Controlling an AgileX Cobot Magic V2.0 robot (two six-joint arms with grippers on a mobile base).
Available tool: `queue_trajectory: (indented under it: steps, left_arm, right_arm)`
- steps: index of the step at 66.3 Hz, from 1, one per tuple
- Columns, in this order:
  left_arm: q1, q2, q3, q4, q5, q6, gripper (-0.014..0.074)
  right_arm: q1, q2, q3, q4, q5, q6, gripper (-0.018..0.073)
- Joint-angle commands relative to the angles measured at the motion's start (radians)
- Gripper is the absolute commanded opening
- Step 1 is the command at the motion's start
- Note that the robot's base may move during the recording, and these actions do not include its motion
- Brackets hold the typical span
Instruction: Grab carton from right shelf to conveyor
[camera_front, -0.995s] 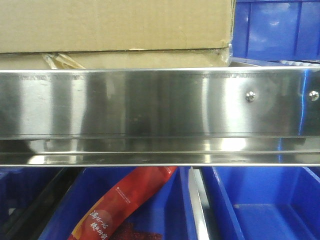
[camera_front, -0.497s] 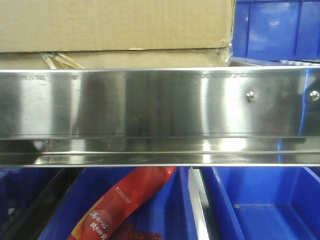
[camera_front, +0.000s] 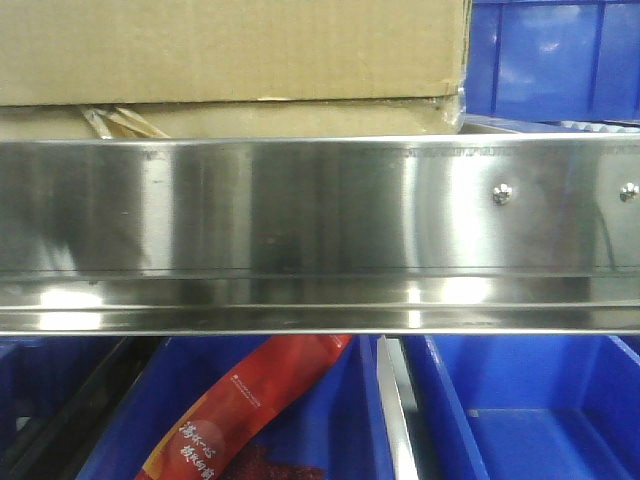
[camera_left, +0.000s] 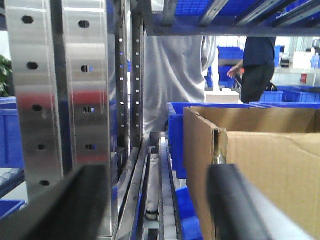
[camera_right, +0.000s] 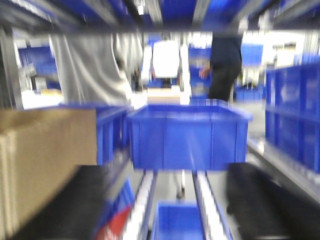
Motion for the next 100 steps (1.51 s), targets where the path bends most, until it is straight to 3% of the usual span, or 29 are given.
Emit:
queue_trajectory:
  steps: [1,8,29,40,52,62,78,100]
  left_arm:
    - [-0.002,0.039,-0.027,0.002,0.013,0.0,0.0404]
    - [-0.016,0.102,-0.084,0.002,0.058,0.0,0.0403]
    - [-0.199,0.459,-0.412,0.002,0.311,0.0,0.0403]
    - [-0.219,0.682,-0.623,0.002,0.427,0.0,0.0403]
    - [-0.219,0.928,-0.905,0.022,0.559,-0.067,0.0402]
    - [-0.219,1.108,-1.144,0.112,0.71,-0.151,0.0402]
    - [-0.217,1.353,-1.398,0.123,0.846,-0.161,0.0402]
    - [-0.199,1.536,-1.436,0.123,0.845,-0.163,0.0402]
  right_arm:
    - [0.008,0.043,-0.016,0.003,0.003,-0.004,0.0514]
    - [0.044,0.084,-0.068,0.003,0.025,-0.004,0.0529]
    - [0.269,0.399,-0.404,0.021,0.226,-0.004,0.0529]
    - [0.352,0.635,-0.662,0.021,0.387,-0.004,0.0527]
    - [0.356,0.916,-1.015,-0.014,0.681,0.084,0.0527]
    - [0.356,1.131,-1.32,-0.1,0.907,0.162,0.0527]
    - [0.356,1.402,-1.637,-0.1,0.913,0.162,0.0527]
    - [0.356,1.596,-1.684,-0.078,0.913,0.165,0.0527]
